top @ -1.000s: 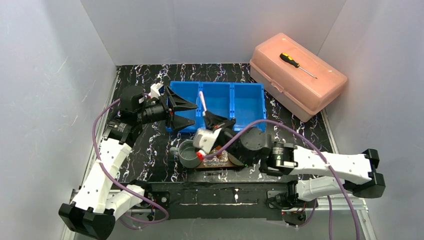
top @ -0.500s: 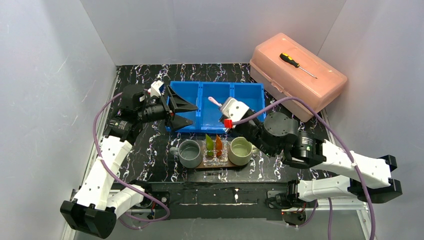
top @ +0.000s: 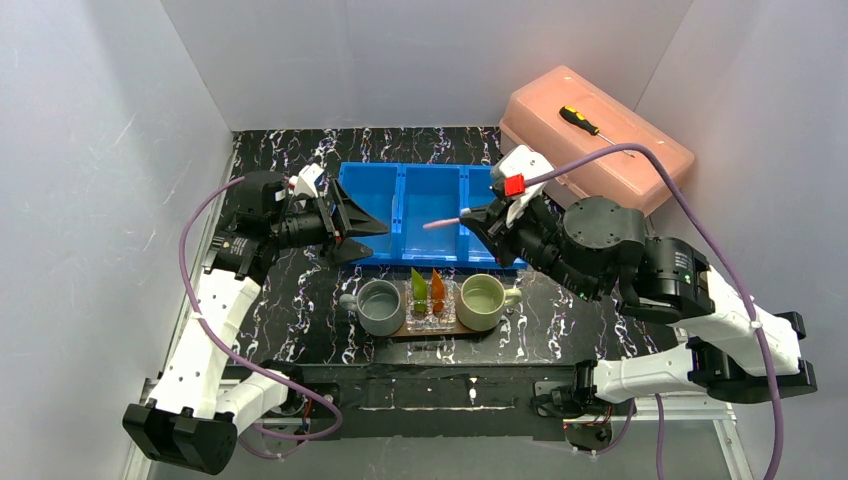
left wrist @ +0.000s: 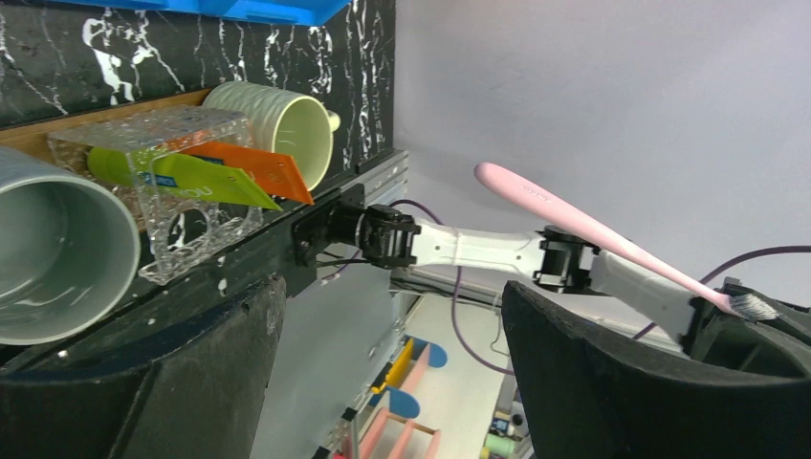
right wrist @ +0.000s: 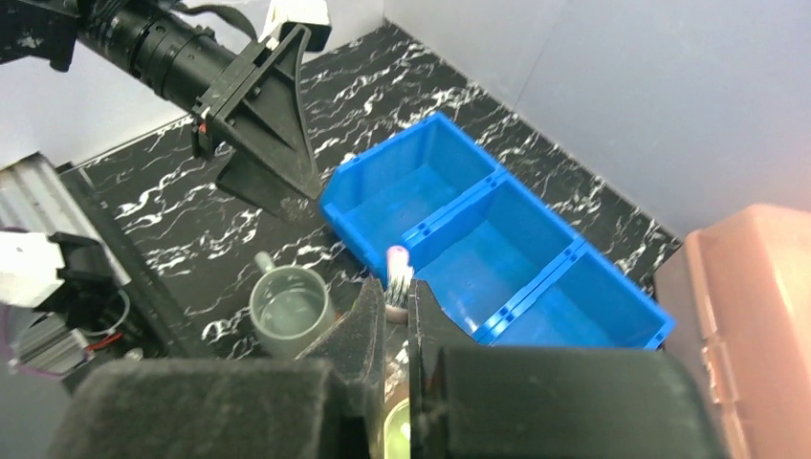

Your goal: Prepare toiletry sets of a toothbrush and toothpaste on the tray

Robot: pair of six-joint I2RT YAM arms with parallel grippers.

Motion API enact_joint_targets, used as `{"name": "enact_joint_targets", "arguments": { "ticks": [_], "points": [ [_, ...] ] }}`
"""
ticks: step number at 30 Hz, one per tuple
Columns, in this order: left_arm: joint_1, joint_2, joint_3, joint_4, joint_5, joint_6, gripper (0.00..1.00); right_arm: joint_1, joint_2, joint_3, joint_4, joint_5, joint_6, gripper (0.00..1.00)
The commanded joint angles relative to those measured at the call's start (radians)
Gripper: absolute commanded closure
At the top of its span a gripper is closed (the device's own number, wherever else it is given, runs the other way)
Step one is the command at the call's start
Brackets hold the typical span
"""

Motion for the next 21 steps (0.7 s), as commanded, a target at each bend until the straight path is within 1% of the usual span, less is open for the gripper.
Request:
{"name": "enact_joint_targets", "arguments": {
  "ticks": [1,6,9,14,21],
  "points": [
    [0.010,0.000,0.034,-0.092,0.025,0.132,0.18,-0.003,0.019,0.083,-0.191,-0.036,0.210,0.99],
    [0.015,0.001,0.022,-0.141,0.021,0.211,0.16,-0.003,0.026,0.120,-0.311,-0.076,0.333,0.99],
    [0.016,-0.001,0.021,-0.173,-0.003,0.261,0.15,-0.003,0.032,0.105,-0.362,-0.103,0.390,0.99],
    [0.017,-0.016,0.021,-0.210,-0.051,0.333,0.12,-0.003,0.027,0.044,-0.386,-0.135,0.457,0.99],
    [0.016,-0.037,0.002,-0.252,-0.099,0.412,0.07,-0.003,0.042,-0.018,-0.399,-0.121,0.515,0.99]
  ]
}}
